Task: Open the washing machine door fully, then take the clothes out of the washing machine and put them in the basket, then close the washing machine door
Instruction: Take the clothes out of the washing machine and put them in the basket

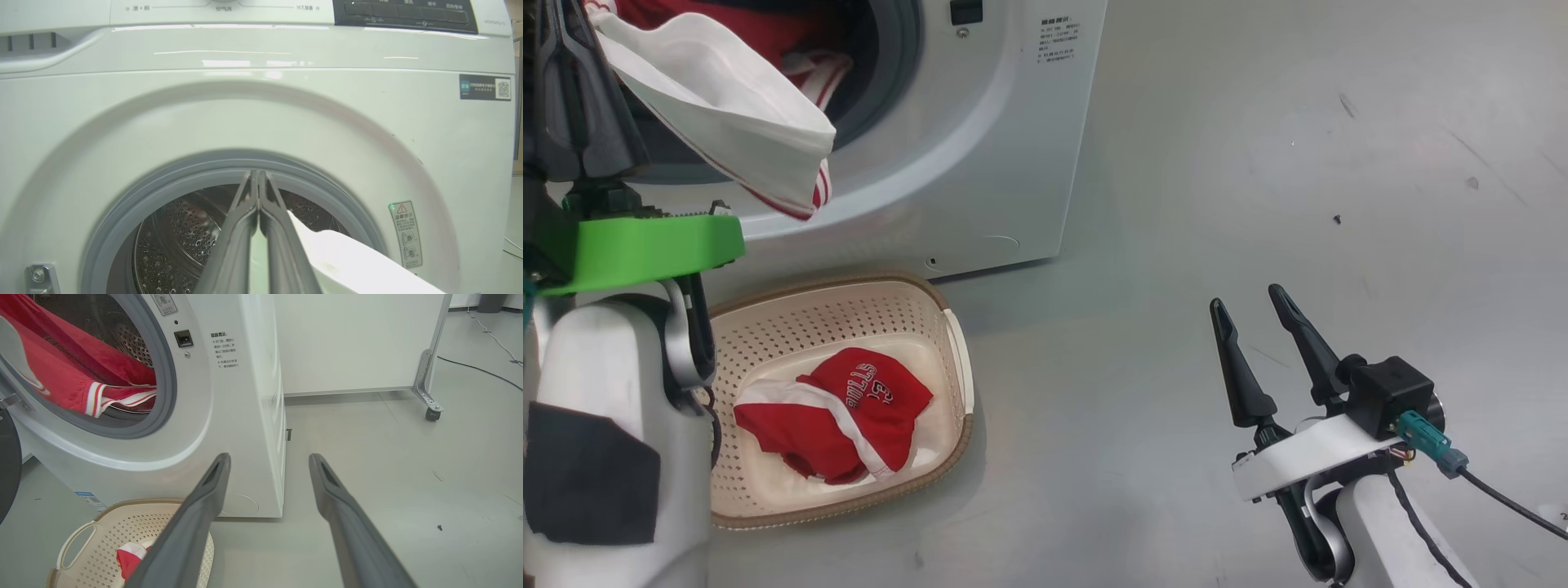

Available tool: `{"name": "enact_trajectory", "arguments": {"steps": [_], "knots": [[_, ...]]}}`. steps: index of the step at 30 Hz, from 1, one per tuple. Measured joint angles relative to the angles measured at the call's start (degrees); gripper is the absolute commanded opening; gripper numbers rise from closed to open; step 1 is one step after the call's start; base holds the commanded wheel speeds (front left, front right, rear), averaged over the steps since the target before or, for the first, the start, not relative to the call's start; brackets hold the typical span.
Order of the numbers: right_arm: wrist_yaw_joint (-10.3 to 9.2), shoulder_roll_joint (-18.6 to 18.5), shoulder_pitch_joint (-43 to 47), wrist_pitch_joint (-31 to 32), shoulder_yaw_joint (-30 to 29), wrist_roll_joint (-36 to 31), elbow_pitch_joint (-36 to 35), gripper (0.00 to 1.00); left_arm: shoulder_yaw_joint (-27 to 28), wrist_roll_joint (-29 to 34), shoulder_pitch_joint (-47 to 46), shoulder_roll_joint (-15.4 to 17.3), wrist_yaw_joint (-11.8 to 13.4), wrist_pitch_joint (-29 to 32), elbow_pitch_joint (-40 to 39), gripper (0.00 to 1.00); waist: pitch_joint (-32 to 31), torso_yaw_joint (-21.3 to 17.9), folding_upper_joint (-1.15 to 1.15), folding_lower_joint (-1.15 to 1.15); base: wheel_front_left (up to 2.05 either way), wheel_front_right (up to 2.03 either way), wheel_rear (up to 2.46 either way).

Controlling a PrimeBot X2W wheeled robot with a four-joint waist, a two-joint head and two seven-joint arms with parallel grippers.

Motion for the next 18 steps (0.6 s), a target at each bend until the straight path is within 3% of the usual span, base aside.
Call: {"name": "enact_trajectory", "arguments": {"steps": [18], "knots": [[0.01,0.00,3.55,0.00,-1.45,-1.60,-0.99,1.00,-3.89,0.18,10.43,-1.24,0.22,-0.26,-12.80,0.00,-5.67,4.96,0.00,0.00,0.00,0.00,0.00]]}}
